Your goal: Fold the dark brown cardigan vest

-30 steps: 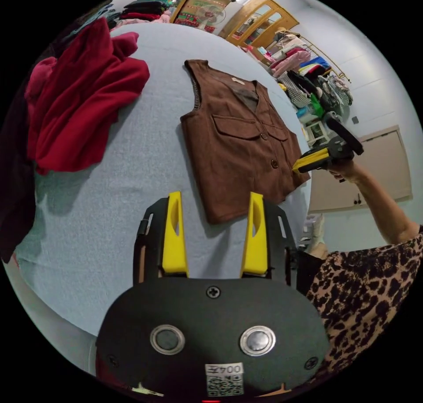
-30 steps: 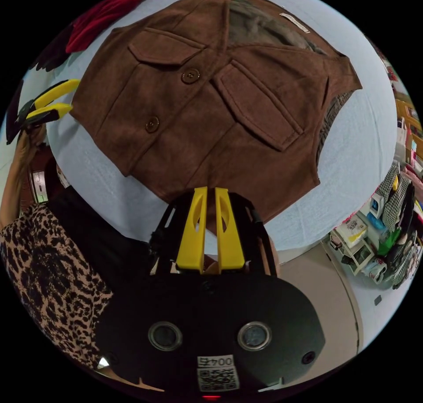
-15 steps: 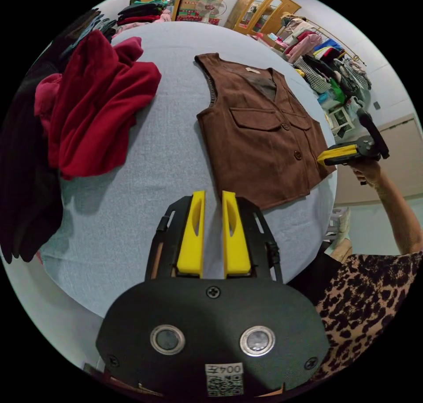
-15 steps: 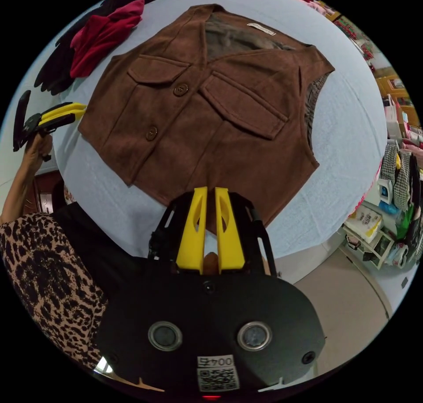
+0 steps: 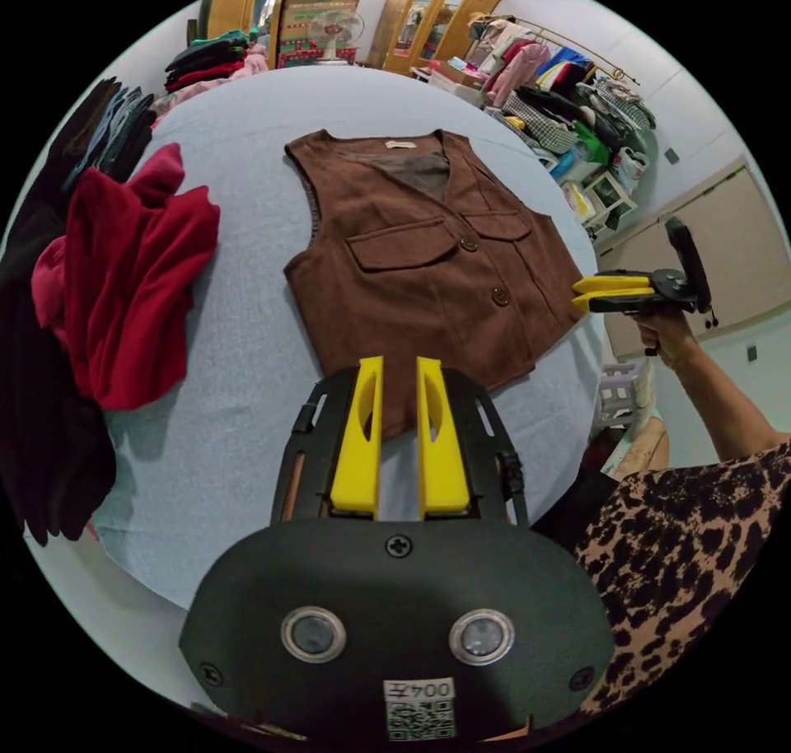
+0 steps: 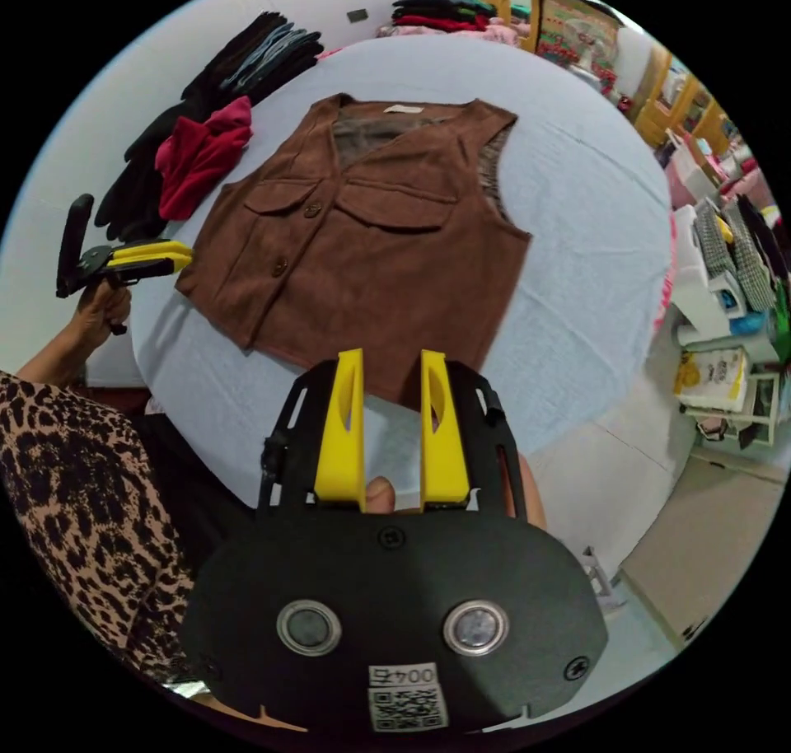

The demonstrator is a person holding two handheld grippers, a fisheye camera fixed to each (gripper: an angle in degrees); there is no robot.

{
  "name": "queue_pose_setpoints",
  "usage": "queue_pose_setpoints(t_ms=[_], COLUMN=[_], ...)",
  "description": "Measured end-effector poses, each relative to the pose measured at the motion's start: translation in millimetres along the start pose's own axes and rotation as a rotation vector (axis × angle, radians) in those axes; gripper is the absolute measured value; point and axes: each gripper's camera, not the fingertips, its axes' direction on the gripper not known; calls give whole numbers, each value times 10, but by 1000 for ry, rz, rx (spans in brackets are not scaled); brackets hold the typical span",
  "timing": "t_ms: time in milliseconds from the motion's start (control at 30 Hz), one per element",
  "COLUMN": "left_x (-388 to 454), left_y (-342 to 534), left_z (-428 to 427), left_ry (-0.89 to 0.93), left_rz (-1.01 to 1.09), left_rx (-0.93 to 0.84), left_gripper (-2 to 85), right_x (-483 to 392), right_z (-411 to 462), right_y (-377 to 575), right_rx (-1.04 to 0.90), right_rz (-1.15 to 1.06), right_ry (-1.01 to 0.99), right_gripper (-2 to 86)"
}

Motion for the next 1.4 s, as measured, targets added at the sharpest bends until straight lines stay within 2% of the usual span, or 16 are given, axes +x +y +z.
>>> queue_pose_setpoints(t_ms=[100, 233, 600, 700, 867, 1067, 1233, 1400], left_x=[84, 111, 198, 218, 216, 148, 88, 11], left_y=[-36, -32, -97, -134, -210, -287, -350, -392], left_z=[131, 346, 455, 480, 522, 558, 579, 592], left_ry=[-11, -7, -49, -58, -67, -55, -40, -22], left_rz=[21, 24, 27, 26, 19, -11, -27, -52], left_rx=[-38, -112, -113, -122, -136, -142, -146, -138], left_gripper=[71, 72, 46, 37, 21, 14, 14, 14], right_x=[97, 114, -107, -236, -438, -526, -479, -393], right_z=[-80, 34, -327, -327, -96, -200, -304, -466], right_y=[176, 225, -20, -356, -843, -1118, -1372, -1475], right_rx=[35, -60, -29, -75, -295, -355, -442, -425], right_rz=[38, 24, -30, -76, -158, -151, -147, -176], right_ry=[5, 30, 73, 35, 84, 164, 132, 97], right_gripper=[90, 71, 82, 83, 70, 59, 56, 45])
